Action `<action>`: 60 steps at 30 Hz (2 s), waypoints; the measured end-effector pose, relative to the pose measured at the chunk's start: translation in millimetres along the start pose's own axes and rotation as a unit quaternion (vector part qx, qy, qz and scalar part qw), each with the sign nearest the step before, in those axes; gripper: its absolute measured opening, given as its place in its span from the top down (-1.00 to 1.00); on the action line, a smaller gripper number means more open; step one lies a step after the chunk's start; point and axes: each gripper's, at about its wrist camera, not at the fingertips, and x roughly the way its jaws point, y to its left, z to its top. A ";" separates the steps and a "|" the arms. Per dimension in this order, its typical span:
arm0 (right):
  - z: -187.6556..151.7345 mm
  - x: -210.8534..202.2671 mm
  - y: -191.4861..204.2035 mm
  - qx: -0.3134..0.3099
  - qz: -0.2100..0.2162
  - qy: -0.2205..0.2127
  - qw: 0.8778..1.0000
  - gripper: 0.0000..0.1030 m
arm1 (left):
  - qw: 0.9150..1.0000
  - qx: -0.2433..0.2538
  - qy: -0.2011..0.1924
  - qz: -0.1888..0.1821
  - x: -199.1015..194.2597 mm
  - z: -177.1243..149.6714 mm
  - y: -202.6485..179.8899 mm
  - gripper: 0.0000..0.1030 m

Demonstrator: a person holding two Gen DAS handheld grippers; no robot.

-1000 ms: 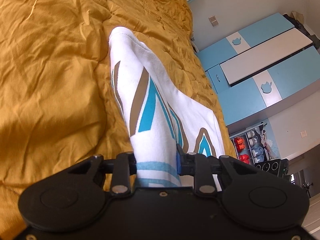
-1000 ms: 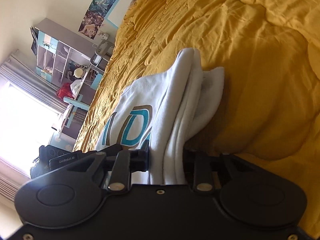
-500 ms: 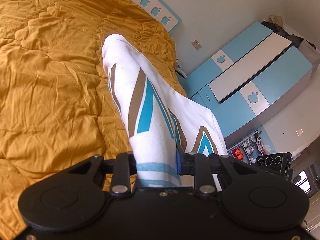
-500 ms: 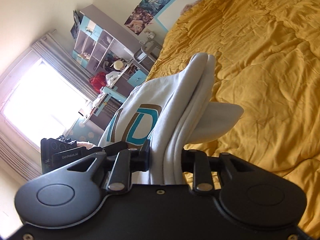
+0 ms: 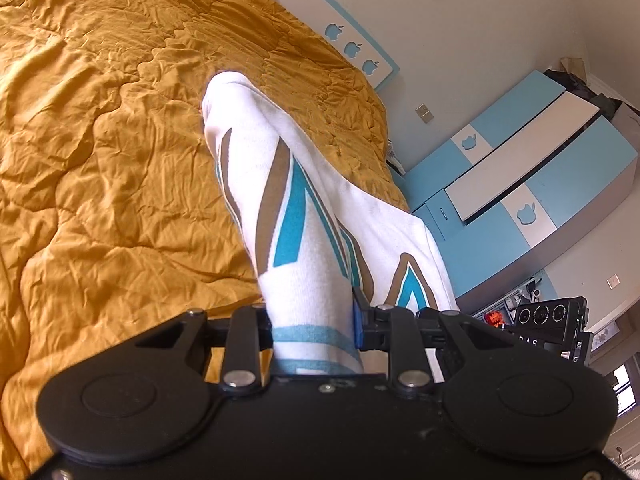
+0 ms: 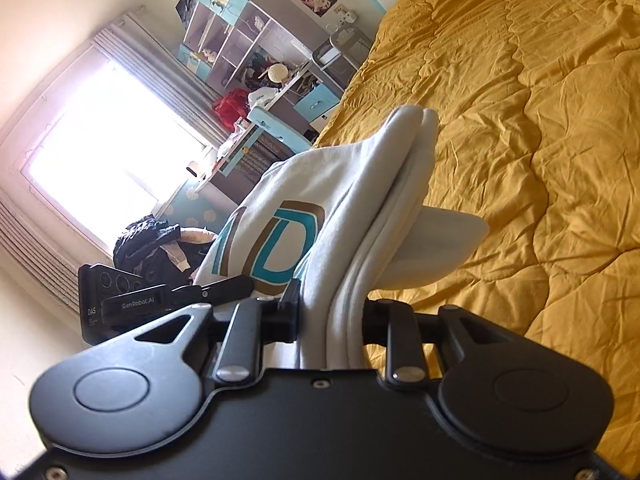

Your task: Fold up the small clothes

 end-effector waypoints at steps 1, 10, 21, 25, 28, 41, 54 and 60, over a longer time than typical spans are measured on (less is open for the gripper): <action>-6.5 6.9 -2.9 0.000 -0.003 0.004 1.000 0.50 | 1.000 -0.005 0.002 0.000 0.1 -5.0 9.9 0.52; -59.1 65.5 -54.2 0.026 -0.062 0.047 0.997 0.50 | 0.997 -0.066 0.039 0.025 41.8 -57.0 111.3 0.51; -57.2 48.6 -85.1 0.070 -0.086 0.042 0.993 -0.12 | 0.995 -0.058 0.003 0.081 -15.8 -44.8 122.7 0.20; -33.7 27.7 -49.7 -0.026 -0.078 -0.014 0.996 -0.12 | 0.997 -0.019 -0.046 0.057 -48.8 -16.3 98.4 0.08; -17.7 42.2 -21.9 -0.097 -0.045 -0.028 0.994 -0.20 | 0.999 -0.004 -0.041 0.033 -20.8 3.3 78.2 0.04; -22.6 114.7 -87.2 -0.067 -0.086 0.016 0.994 0.01 | 0.995 -0.030 -0.003 0.100 89.7 3.6 133.3 0.04; -79.2 14.1 38.0 -0.202 -0.146 -0.015 0.968 -0.13 | 0.982 0.089 -0.059 0.154 -32.0 -91.2 -5.0 0.03; -141.0 -2.6 63.7 -0.251 -0.138 0.000 0.958 -0.13 | 0.984 0.074 -0.043 0.155 -39.3 -159.4 -29.1 0.02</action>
